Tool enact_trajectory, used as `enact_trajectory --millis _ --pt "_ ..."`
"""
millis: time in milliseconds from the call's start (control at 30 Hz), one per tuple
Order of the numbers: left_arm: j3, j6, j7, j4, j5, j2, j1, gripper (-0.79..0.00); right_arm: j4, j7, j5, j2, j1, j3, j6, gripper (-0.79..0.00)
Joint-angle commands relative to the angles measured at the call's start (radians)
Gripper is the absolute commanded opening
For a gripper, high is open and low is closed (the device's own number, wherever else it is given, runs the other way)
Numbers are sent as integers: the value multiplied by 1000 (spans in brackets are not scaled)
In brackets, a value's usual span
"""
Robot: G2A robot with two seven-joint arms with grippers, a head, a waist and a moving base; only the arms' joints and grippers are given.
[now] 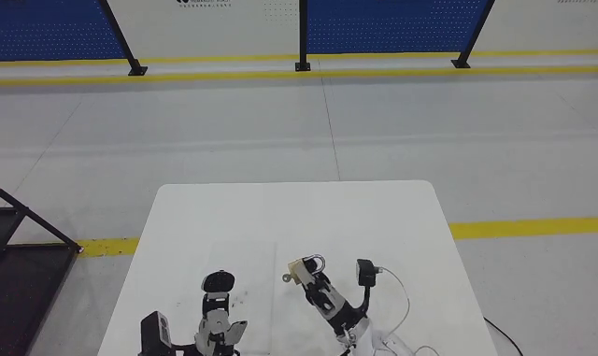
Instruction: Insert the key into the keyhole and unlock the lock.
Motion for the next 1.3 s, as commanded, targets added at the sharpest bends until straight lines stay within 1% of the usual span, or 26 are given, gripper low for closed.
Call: enact_trajectory --millis 0,67,133,300,367,467,567,600,667,700,733,867,1033,1167,1267 --pt "-50 -10 -10 -13 -35 12 31 0 14 42 4 -6 26 -22 74 -785" --pt "-85 -56 -56 -46 -119 23 61 0 41 83 12 -15 59 -51 133 -785" --pt "-142 -100 -100 -63 -192 34 89 0 70 137 23 -26 95 -89 188 -785" --pt "-267 -212 -211 -58 -316 49 157 0 169 311 33 -59 192 -197 349 -785" --pt "-314 -245 -245 -45 -346 51 176 0 208 361 22 -74 228 -240 413 -785" --pt "-364 -291 -291 -26 -387 49 197 0 258 402 7 -99 270 -298 486 -785" --pt "-393 -316 -316 -17 -418 40 206 0 294 405 -10 -121 309 -339 544 -785" --pt "-393 -316 -316 -17 -418 40 206 0 306 407 -6 -127 319 -348 554 -677" --pt "-393 -316 -316 -17 -418 40 206 0 320 398 -8 -136 334 -363 573 -394" --pt "-393 -316 -316 -17 -418 40 206 0 325 392 -12 -139 340 -369 581 -182" --pt "-393 -316 -316 -17 -418 40 206 0 328 384 -19 -141 345 -375 590 -6" --pt "-393 -316 -316 -17 -418 40 206 0 324 368 -39 -140 356 -395 609 0" --pt "-393 -316 -316 -17 -418 40 206 0 287 353 -87 -124 358 -413 647 0" --pt "-393 -316 -316 -17 -418 40 206 0 225 334 -129 -102 349 -416 684 0" --pt "-393 -316 -316 -17 -418 40 206 0 156 315 -166 -76 326 -404 703 0"
